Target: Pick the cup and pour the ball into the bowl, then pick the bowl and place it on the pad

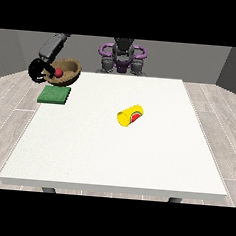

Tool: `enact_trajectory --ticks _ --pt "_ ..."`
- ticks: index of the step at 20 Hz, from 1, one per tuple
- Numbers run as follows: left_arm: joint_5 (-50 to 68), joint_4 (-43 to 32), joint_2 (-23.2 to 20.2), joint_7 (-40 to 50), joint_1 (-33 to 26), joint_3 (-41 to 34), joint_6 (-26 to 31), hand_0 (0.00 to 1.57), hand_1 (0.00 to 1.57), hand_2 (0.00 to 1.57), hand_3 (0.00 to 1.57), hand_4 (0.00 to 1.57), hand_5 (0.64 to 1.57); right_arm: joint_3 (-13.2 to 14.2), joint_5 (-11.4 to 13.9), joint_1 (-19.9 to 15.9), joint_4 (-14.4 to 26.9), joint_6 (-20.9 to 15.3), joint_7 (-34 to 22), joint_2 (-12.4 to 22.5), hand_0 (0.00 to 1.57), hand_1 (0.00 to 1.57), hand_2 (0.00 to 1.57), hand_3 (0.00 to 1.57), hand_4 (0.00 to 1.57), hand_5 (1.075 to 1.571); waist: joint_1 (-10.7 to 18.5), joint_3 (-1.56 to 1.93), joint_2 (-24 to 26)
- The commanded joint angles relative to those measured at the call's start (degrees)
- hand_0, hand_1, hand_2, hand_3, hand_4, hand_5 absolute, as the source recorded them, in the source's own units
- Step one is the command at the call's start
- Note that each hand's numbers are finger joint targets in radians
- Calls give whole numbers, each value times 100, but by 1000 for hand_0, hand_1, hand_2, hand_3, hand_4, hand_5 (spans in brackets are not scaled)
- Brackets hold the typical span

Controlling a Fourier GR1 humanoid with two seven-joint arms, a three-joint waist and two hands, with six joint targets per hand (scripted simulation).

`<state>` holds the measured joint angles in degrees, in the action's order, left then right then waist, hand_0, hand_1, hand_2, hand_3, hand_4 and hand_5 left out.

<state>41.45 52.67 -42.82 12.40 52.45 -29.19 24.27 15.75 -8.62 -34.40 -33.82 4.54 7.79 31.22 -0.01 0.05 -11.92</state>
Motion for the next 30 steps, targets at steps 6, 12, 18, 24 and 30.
enact_trajectory --ticks 6,12,18,24,30 --pt "457 1022 71 514 416 213 -388 0 0 0 0 0 1571 535 -131 -100 941 500 739 863 1571 1571 1571 734 1184 1563 448 10 -604" --pt "660 1821 161 594 223 257 -524 0 0 0 0 0 1569 921 -406 -217 1490 613 960 969 1571 1571 1571 881 1055 1560 715 12 -1007" --pt "924 2400 -317 968 446 63 -836 0 0 0 0 0 1566 1141 -383 -453 1723 244 1003 1696 1080 1080 1023 988 0 1531 749 18 -1554" --pt "1047 2664 -309 889 81 -120 -909 0 0 0 0 0 1564 1222 -477 -671 1713 616 862 2057 253 253 350 61 0 1428 578 7 -1521" --pt "1287 2916 -372 1138 -65 -165 -1085 0 0 0 0 0 1566 1294 -577 -901 1779 909 572 2279 371 371 245 0 0 1416 510 5 -1401"
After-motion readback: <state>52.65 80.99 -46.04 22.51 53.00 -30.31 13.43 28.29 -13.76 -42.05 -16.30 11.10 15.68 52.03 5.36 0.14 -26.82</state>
